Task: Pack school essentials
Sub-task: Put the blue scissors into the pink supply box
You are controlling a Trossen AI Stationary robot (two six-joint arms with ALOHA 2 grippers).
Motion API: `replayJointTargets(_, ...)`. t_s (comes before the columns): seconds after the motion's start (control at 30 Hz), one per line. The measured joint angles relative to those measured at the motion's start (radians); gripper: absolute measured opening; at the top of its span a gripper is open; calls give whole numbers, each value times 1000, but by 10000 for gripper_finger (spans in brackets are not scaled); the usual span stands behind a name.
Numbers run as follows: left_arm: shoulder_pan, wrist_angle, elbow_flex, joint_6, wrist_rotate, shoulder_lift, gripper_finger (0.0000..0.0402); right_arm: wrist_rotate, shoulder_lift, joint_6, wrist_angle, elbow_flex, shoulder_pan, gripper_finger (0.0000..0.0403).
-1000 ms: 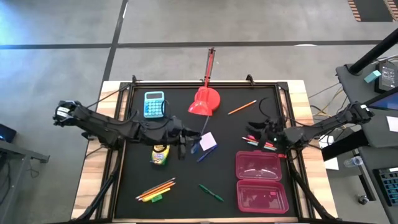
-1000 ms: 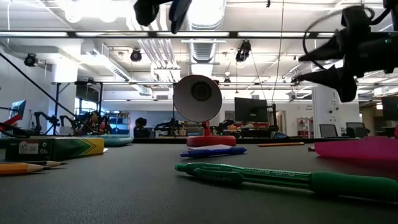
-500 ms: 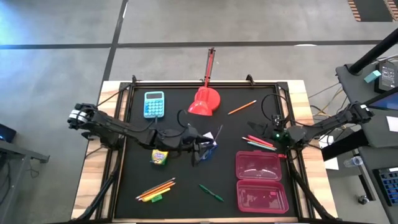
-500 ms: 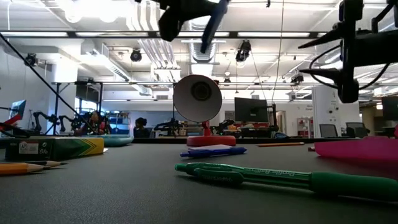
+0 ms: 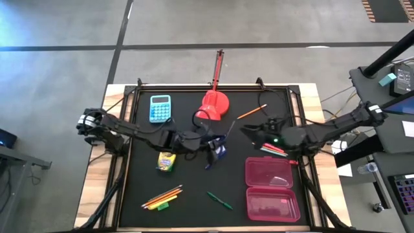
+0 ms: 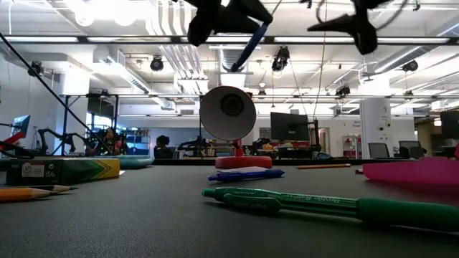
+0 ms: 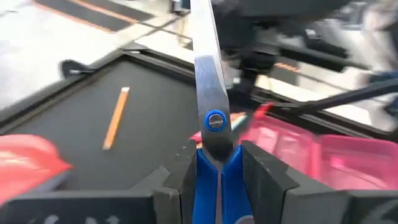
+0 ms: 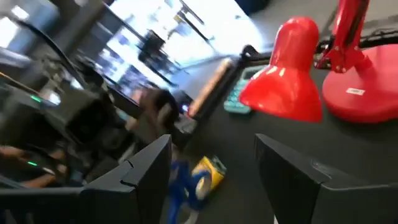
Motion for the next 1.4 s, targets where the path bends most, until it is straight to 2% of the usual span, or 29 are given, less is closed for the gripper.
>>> replayJointTargets(0.27,19,-33,13,-2,-47,-1,89,54,249,-33,-54,263,0,217)
replayJointTargets(0.4,19,-31,13,-2,-48,-5,89,100,321,-17,-176,378,0,217)
replayJointTargets(0.63,19,-23,13,-2,-51,-17,89,106,412,73,-397,531,0,217)
replayJointTargets(0.83,19,-25,17,2,-73,-18,89,105,467,94,-452,591,0,217)
replayJointTargets(1.1,19,-61,18,2,-103,-21,89,106,437,51,-481,631,19,217)
replayJointTargets(1.27,19,-57,24,4,-121,-26,89,114,436,128,-574,628,23,217)
replayJointTargets(1.4,19,-49,47,11,-115,-25,89,132,448,149,-584,627,21,217)
